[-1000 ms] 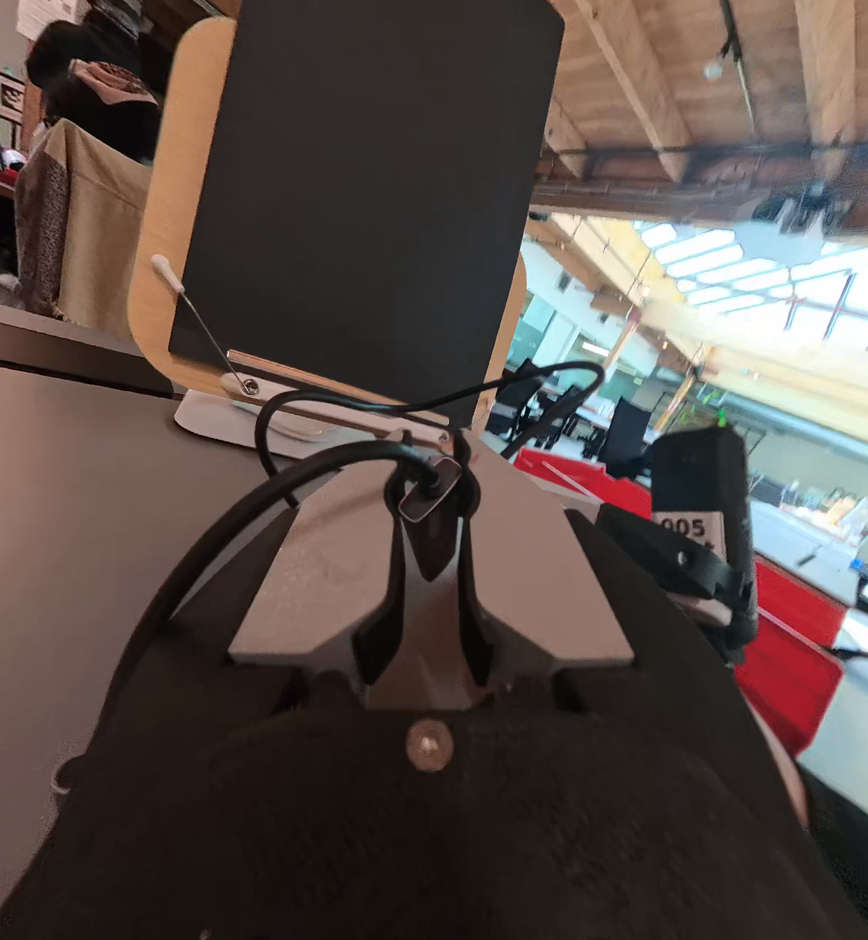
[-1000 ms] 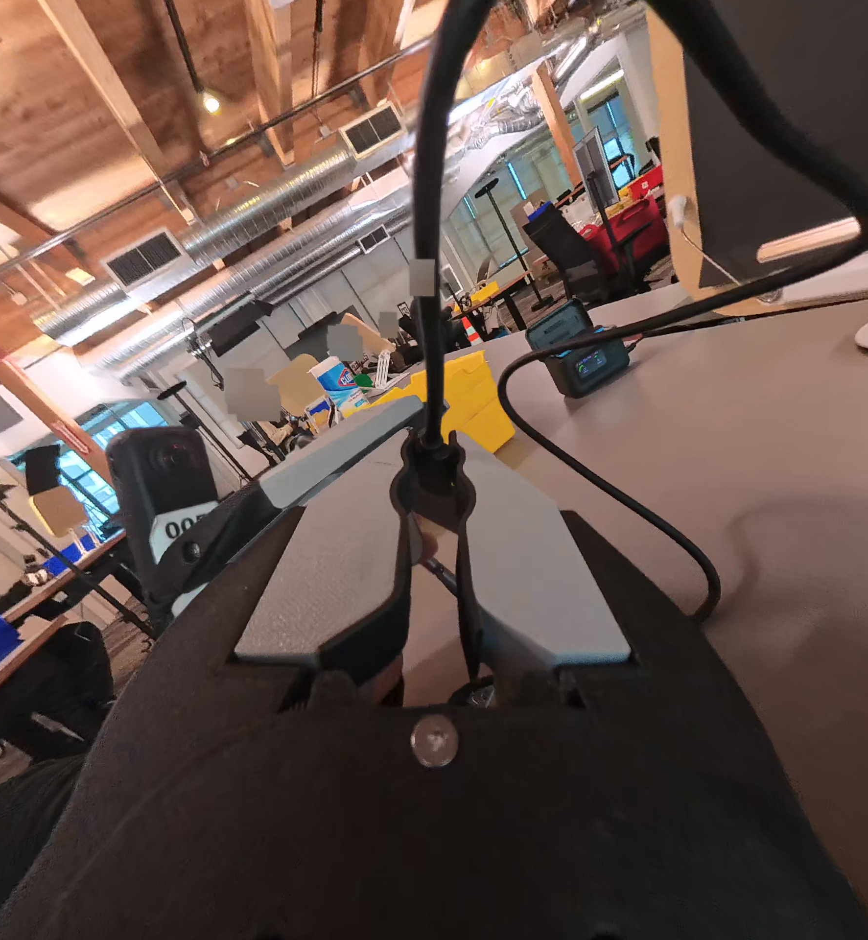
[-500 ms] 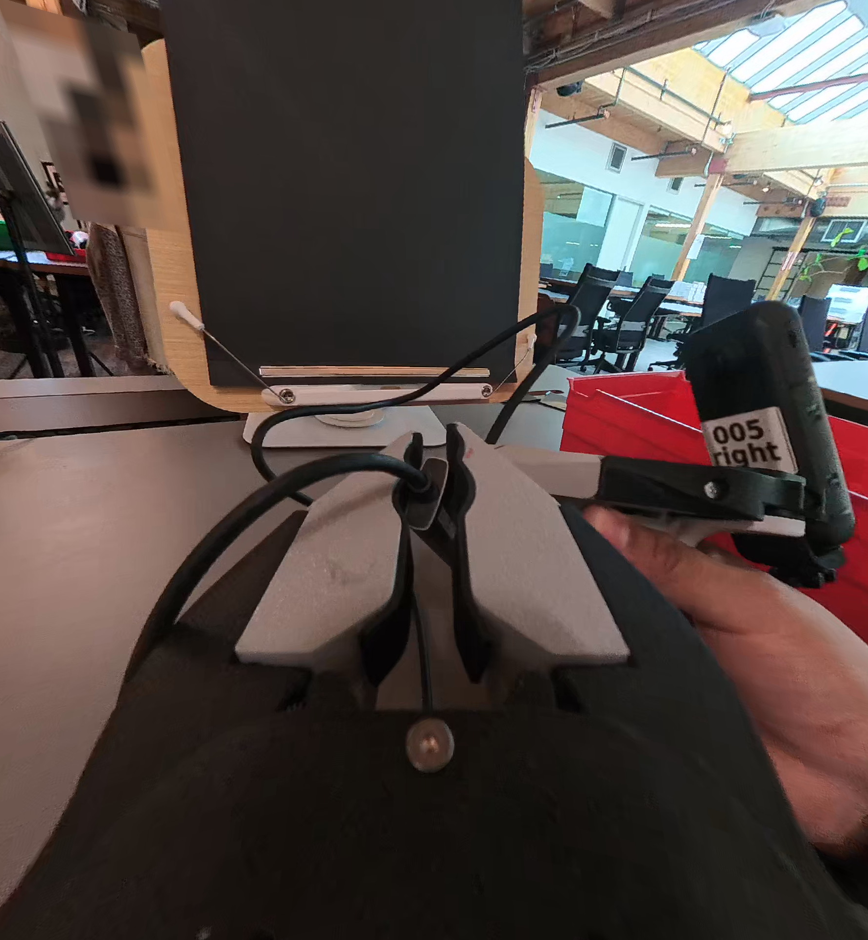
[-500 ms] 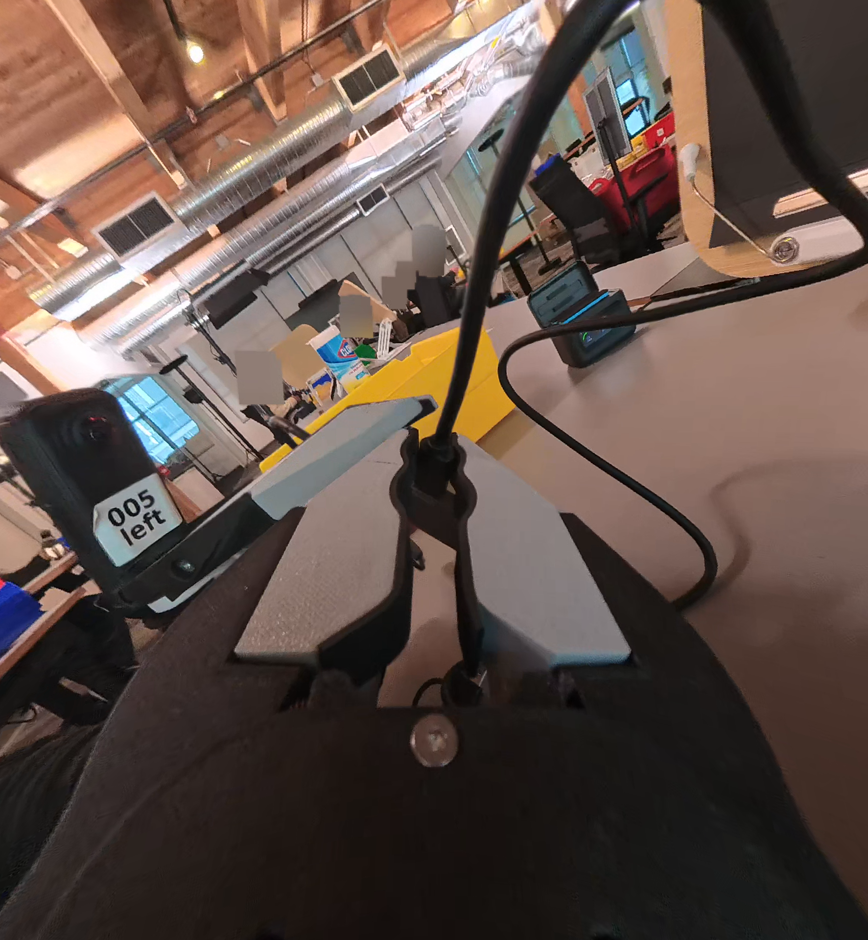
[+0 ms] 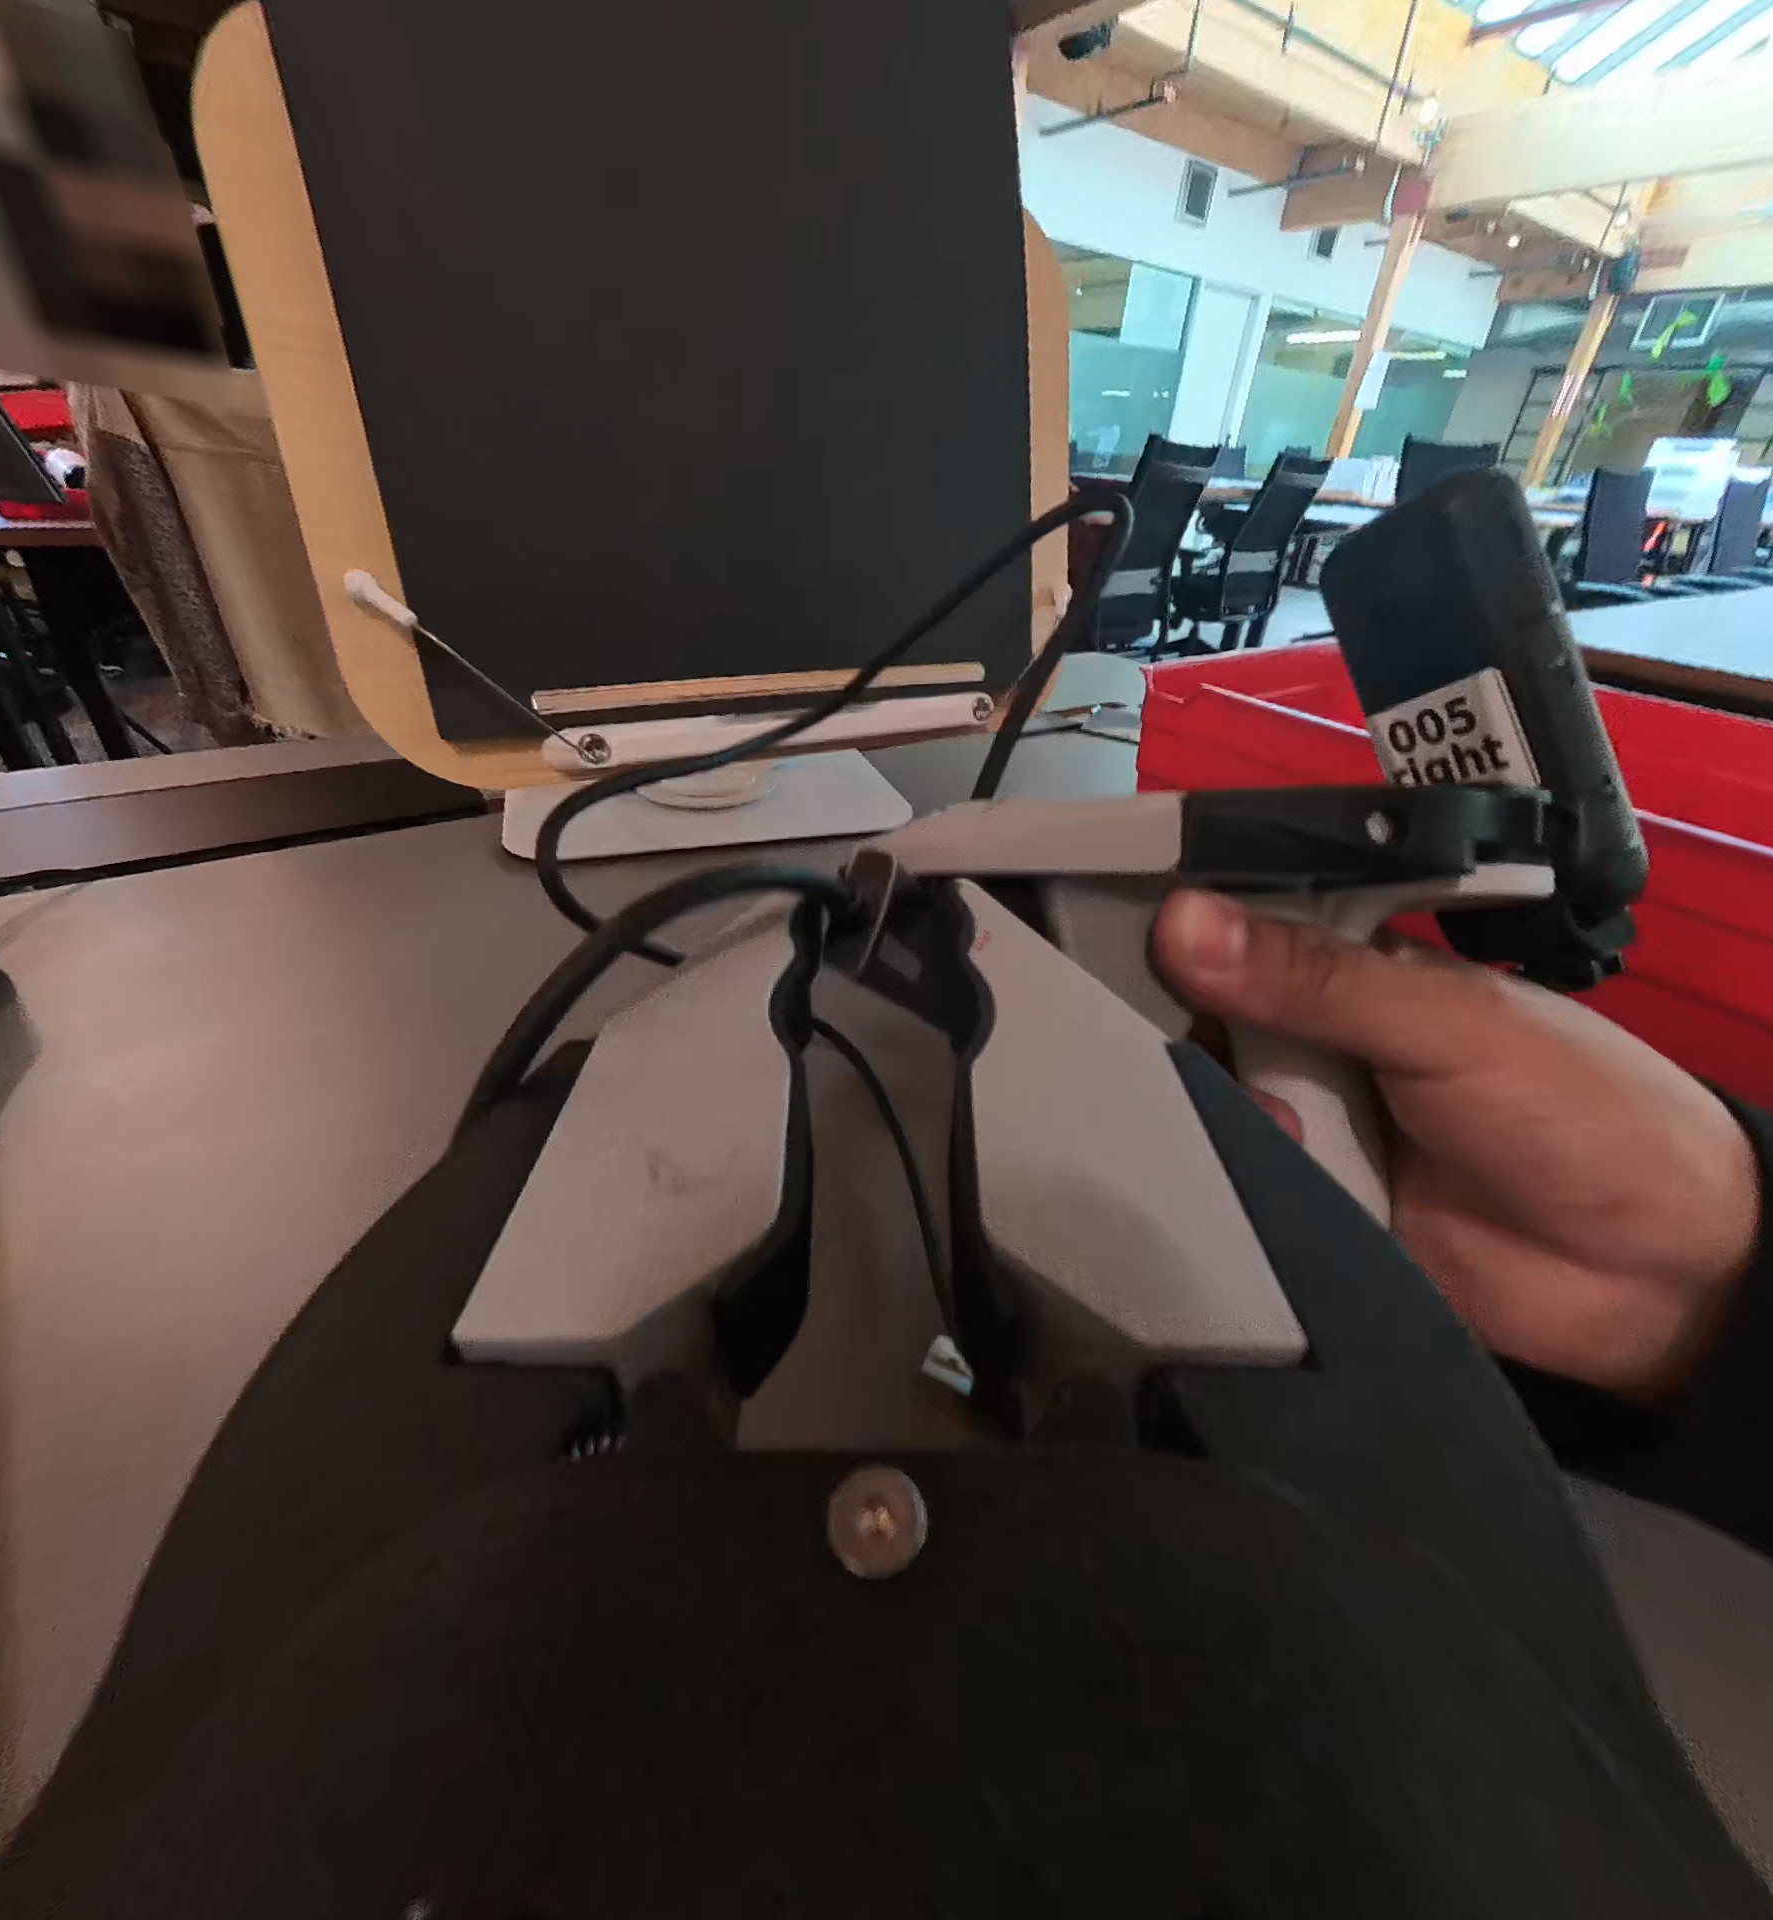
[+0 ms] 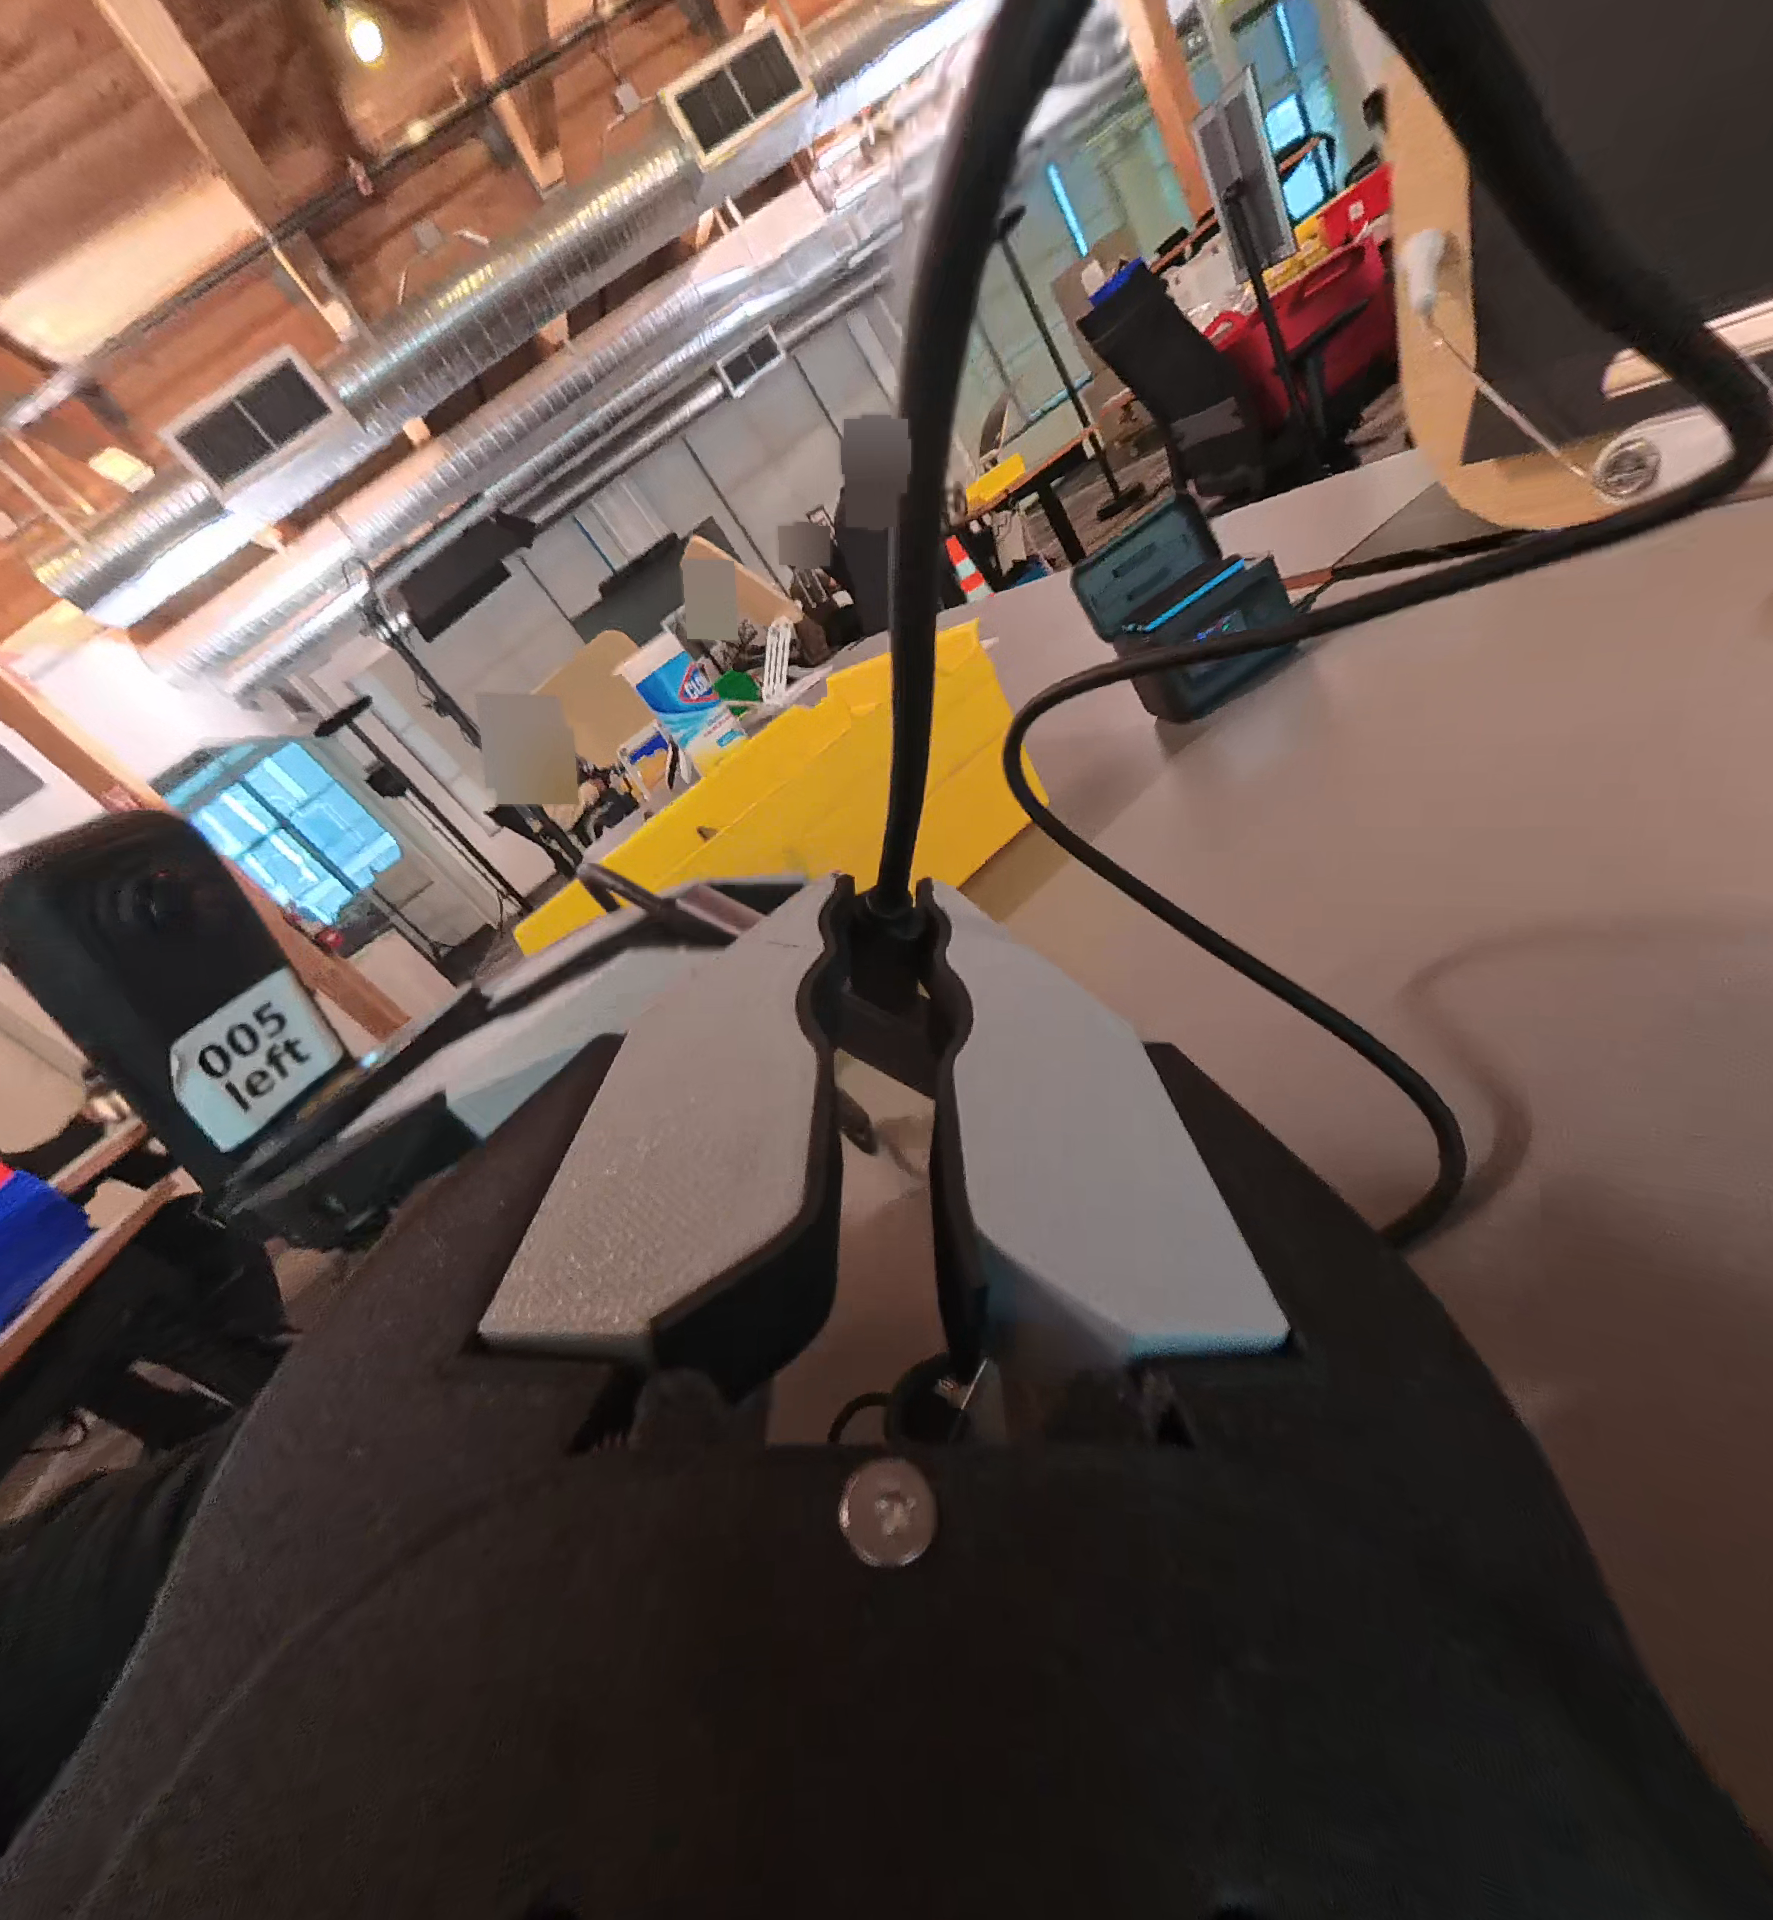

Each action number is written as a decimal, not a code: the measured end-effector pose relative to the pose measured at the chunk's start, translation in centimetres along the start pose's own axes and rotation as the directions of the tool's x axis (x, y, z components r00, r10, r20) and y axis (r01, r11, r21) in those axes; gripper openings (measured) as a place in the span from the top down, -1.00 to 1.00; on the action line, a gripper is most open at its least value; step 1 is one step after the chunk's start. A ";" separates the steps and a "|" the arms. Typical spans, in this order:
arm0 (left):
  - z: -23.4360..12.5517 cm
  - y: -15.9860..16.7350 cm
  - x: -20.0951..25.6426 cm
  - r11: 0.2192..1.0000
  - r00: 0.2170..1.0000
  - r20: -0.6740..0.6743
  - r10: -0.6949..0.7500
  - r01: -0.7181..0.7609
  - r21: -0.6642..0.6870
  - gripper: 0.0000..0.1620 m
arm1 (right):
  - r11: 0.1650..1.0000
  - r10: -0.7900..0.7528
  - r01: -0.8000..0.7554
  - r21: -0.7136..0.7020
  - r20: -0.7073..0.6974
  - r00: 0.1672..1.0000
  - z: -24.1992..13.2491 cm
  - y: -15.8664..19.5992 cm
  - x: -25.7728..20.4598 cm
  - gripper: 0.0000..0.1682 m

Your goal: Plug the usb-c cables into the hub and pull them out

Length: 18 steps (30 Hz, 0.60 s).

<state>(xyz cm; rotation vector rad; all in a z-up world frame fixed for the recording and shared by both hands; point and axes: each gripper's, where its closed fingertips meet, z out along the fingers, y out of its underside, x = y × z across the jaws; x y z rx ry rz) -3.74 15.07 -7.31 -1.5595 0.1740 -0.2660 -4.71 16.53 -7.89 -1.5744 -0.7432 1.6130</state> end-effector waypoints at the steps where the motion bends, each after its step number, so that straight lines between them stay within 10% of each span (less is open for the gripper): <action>1: -0.2 0.2 0.3 1.000 1.000 -0.018 0.004 -0.004 -0.002 0.72 | 0.999 0.029 -0.029 0.019 0.015 0.999 -0.2 -0.3 0.1 0.90; 18: -1.1 -0.9 1.3 0.994 0.990 -0.143 0.004 0.011 0.104 0.89 | 0.877 0.477 -0.457 -0.148 0.393 0.787 0.0 0.6 -3.4 0.90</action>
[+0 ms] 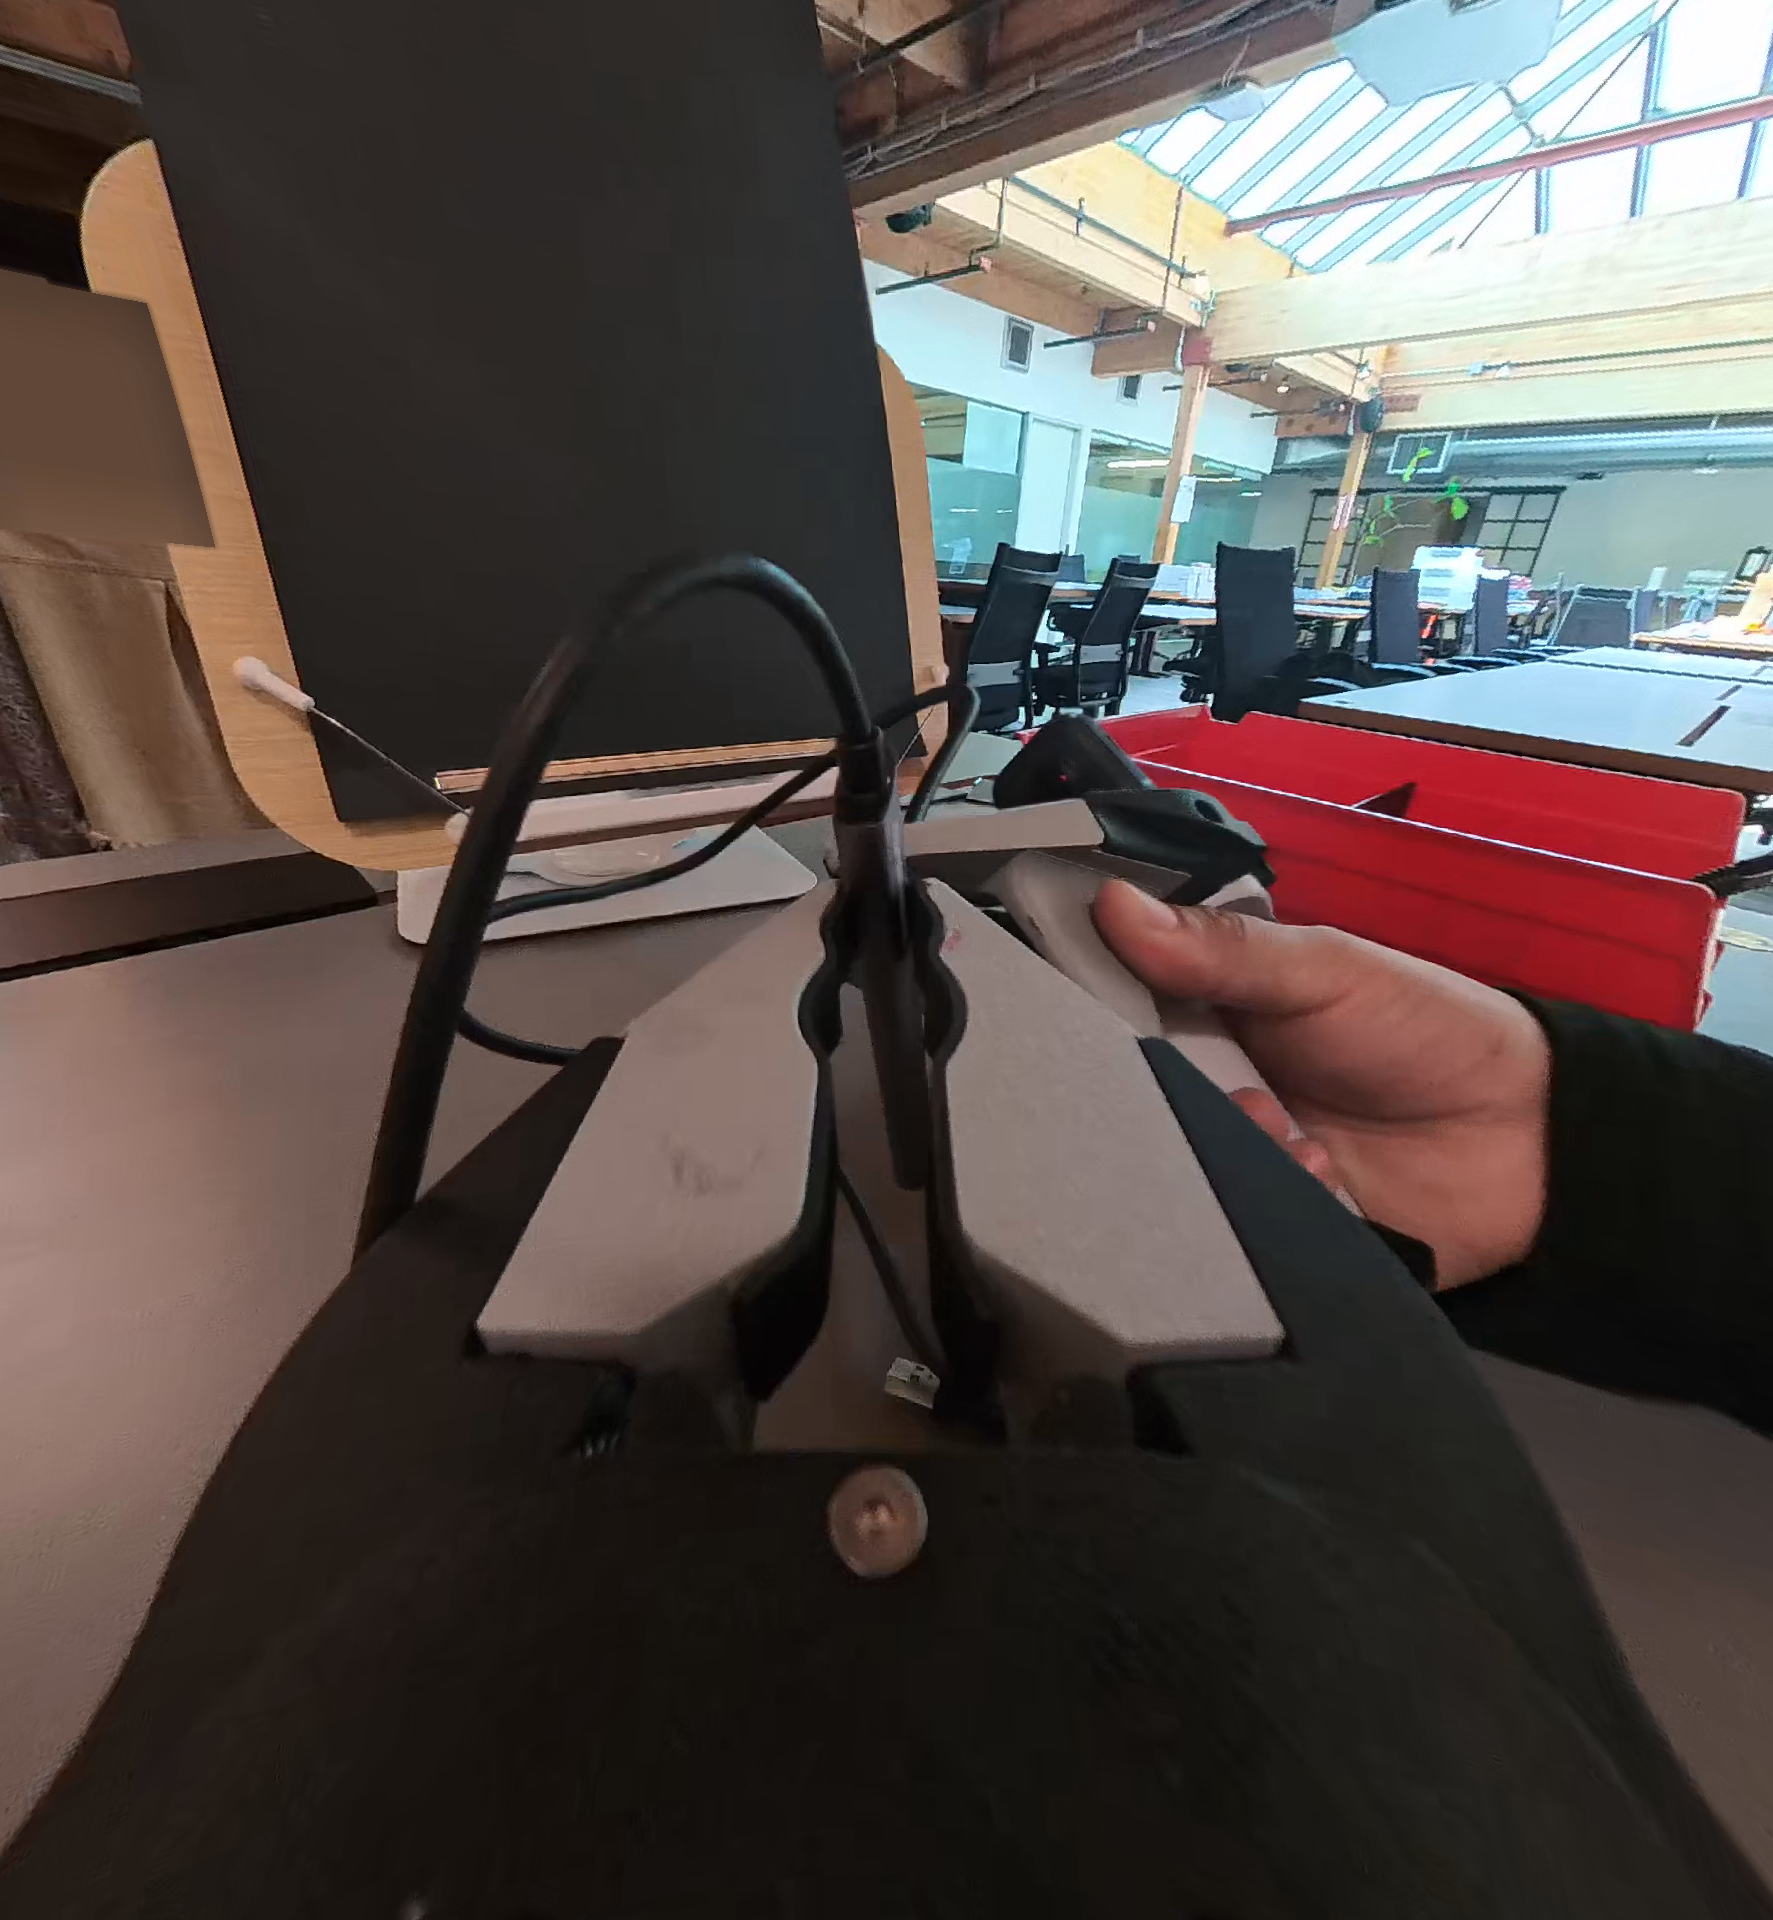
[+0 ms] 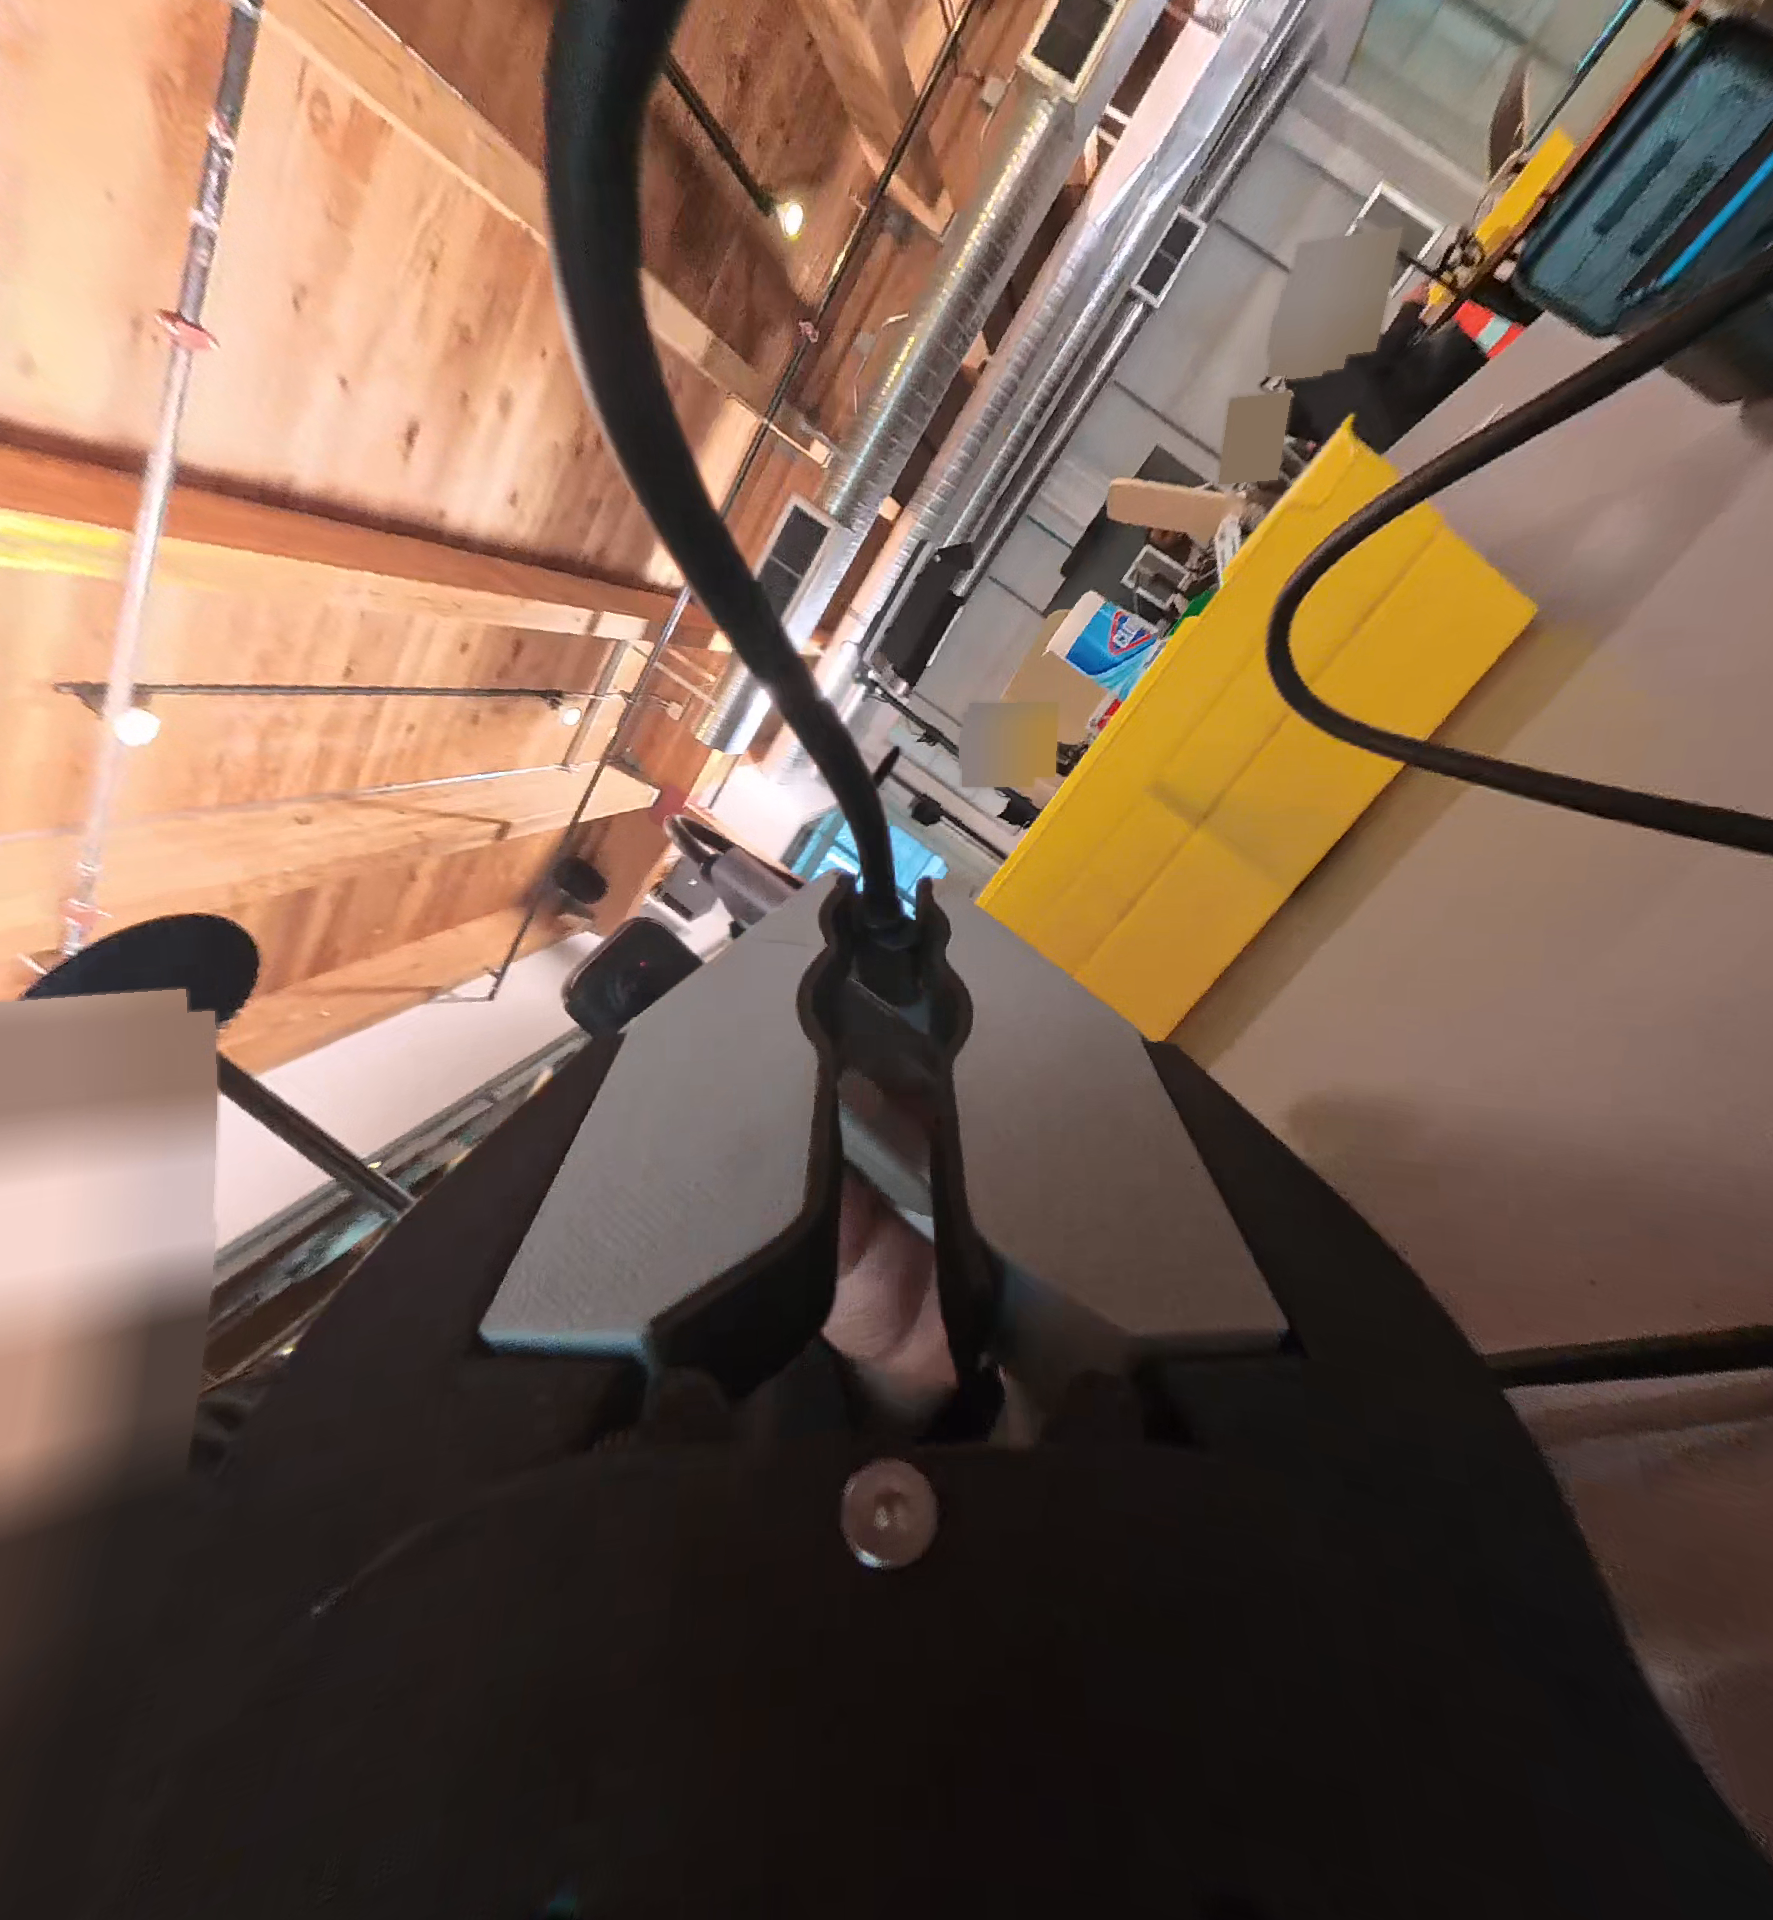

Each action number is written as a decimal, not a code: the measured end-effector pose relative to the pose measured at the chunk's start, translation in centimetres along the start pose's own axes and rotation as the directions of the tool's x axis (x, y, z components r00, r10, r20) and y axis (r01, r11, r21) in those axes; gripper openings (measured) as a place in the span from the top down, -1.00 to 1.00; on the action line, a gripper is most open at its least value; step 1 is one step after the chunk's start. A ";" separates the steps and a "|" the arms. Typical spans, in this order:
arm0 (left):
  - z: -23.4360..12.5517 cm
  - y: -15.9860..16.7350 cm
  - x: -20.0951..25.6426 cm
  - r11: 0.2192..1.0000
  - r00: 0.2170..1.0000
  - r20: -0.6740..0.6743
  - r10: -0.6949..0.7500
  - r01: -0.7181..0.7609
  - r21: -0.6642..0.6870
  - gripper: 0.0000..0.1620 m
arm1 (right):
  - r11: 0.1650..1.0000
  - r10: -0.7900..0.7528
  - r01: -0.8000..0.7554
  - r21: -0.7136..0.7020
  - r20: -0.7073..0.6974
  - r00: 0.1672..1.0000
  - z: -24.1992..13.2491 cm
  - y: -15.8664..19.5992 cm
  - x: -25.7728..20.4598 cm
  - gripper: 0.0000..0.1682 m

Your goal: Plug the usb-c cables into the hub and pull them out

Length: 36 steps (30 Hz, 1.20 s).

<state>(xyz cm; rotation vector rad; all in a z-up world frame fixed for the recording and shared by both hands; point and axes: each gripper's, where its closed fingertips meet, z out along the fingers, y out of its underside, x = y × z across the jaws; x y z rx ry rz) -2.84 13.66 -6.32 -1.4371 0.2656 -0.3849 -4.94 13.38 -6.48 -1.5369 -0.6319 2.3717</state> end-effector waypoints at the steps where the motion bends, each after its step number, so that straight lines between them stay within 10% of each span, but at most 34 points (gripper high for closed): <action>1: 0.1 0.1 0.0 1.000 1.000 0.007 0.008 -0.008 -0.006 0.89 | 1.000 0.002 -0.002 0.000 0.000 1.000 0.0 0.0 0.0 0.90; 14: -0.5 -0.9 0.5 0.999 0.999 -0.007 0.039 -0.039 0.036 0.91 | 0.996 0.087 -0.088 0.003 0.098 0.991 0.3 0.1 -1.2 0.89; 36: 0.0 1.3 -0.2 0.989 0.992 0.068 0.108 -0.100 -0.106 0.90 | 0.985 -0.165 0.170 0.025 -0.140 0.976 -0.2 -0.8 1.0 0.92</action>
